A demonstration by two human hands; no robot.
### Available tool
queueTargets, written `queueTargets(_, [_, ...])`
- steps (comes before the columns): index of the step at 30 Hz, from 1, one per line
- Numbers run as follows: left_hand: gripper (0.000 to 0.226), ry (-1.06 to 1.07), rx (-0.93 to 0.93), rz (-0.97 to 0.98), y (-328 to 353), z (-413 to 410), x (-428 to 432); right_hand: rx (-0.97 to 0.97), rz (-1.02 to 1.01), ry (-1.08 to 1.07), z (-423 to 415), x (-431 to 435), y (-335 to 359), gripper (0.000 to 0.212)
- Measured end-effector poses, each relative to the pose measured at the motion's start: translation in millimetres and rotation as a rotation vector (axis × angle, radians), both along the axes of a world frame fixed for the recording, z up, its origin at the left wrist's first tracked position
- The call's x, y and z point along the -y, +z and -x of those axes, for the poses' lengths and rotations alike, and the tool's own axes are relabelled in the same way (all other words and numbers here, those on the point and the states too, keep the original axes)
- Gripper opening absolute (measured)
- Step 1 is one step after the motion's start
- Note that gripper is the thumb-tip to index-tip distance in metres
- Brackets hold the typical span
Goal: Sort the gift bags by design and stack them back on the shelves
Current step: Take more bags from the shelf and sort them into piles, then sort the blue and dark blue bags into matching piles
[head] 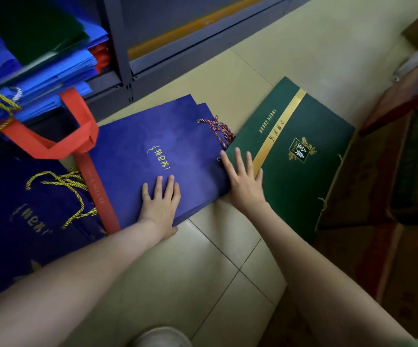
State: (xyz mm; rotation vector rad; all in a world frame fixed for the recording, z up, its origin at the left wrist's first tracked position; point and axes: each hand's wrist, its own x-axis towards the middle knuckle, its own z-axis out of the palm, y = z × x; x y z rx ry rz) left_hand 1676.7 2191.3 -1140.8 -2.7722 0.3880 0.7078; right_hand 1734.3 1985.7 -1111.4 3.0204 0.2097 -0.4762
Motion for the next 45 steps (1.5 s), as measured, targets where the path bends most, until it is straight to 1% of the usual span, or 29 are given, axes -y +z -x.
queueTargets(2, [0.099, -0.019, 0.021, 0.011, -3.5, -0.3, -2.2, -0.039, 0.020, 0.032, -12.4, -11.2, -4.2, 0.095])
queueTargets(5, [0.090, -0.026, 0.008, 0.004, -5.7, -4.4, -5.2, -0.111, -0.004, 0.000, -16.0, -8.5, -7.6, 0.089])
queueTargets(7, [0.085, -0.024, 0.010, 0.009, -6.9, -7.5, -8.7, -0.091, -0.008, -0.013, -8.6, 0.1, -7.2, 0.096])
queueTargets(10, [0.085, -0.006, 0.004, 0.050, -6.5, -15.0, -18.4, -0.096, -0.013, -0.081, 6.1, 19.3, -7.0, 0.107])
queueTargets(12, [0.090, -0.011, -0.039, 0.086, -3.3, -18.5, -24.7, -0.121, -0.020, -0.103, 15.2, 29.2, -7.6, 0.102])
queueTargets(14, [0.095, -0.021, -0.083, 0.112, 4.9, -19.8, -28.2, -0.077, -0.012, -0.062, 21.5, 30.4, -6.6, 0.093])
queueTargets(16, [0.092, -0.029, -0.087, 0.148, 22.3, -23.5, -29.3, 0.013, -0.028, -0.004, 23.6, 19.7, -1.8, 0.089])
queueTargets(18, [0.087, -0.016, -0.027, 0.218, 48.5, -31.9, -34.7, 0.096, -0.082, 0.051, 21.2, -5.3, 9.1, 0.089])
queueTargets(21, [0.086, 0.031, 0.127, 0.265, 91.3, -40.1, -66.5, 0.274, -0.217, 0.172, 9.2, -64.4, 28.2, 0.100])
queueTargets(23, [0.088, 0.050, 0.290, 0.271, 112.4, -32.5, -108.7, 0.368, -0.339, 0.264, 0.7, -116.3, 46.2, 0.103])
queueTargets(25, [0.090, -0.012, 0.514, 0.284, 127.5, -20.6, -148.4, 0.422, -0.443, 0.339, -7.2, -161.3, 66.3, 0.101])
queueTargets(26, [0.089, -0.023, 0.612, 0.252, 136.7, -8.9, -176.7, 0.443, -0.506, 0.392, -8.7, -192.2, 79.1, 0.096])
queueTargets(27, [0.088, -0.014, 0.669, 0.205, 144.8, 4.0, -203.6, 0.455, -0.568, 0.440, -7.6, -221.3, 90.5, 0.089])
queueTargets(29, [0.089, 0.052, 0.731, 0.089, 155.5, 30.3, -256.5, 0.481, -0.661, 0.545, -2.9, -279.3, 108.2, 0.079])
queueTargets(30, [0.090, 0.119, 0.739, 0.035, 160.5, 44.6, -279.5, 0.488, -0.679, 0.606, 0.8, -306.5, 113.6, 0.081])
queueTargets(31, [0.092, 0.210, 0.720, -0.020, 163.8, 58.3, -300.8, 0.477, -0.681, 0.665, 5.5, -331.6, 117.3, 0.087])
queueTargets(33, [0.095, 0.409, 0.613, -0.110, 164.3, 82.7, -337.2, 0.427, -0.656, 0.769, 13.3, -373.8, 119.1, 0.098])
queueTargets(35, [0.091, 0.660, 0.446, -0.128, 156.9, 102.9, -367.6, 0.384, -0.571, 0.841, 19.4, -406.4, 118.1, 0.100])
queueTargets(37, [0.086, 0.844, 0.306, -0.093, 147.9, 121.2, -388.0, 0.322, -0.440, 0.827, 21.0, -428.0, 113.1, 0.098])
queueTargets(38, [0.083, 0.887, 0.269, -0.047, 143.0, 129.6, -394.6, 0.286, -0.371, 0.789, 20.7, -434.4, 110.3, 0.097])
queueTargets(40, [0.078, 0.897, 0.247, 0.042, 134.0, 144.4, -403.2, 0.261, -0.277, 0.715, 20.9, -440.0, 107.9, 0.097])
queueTargets(42, [0.072, 0.834, 0.275, 0.045, 128.6, 154.6, -407.5, 0.327, -0.221, 0.701, 21.8, -438.6, 108.1, 0.093])
queueTargets(45, [0.072, 0.784, 0.307, 0.009, 126.7, 161.9, -409.1, 0.431, -0.112, 0.749, 22.8, -433.1, 116.3, 0.080])
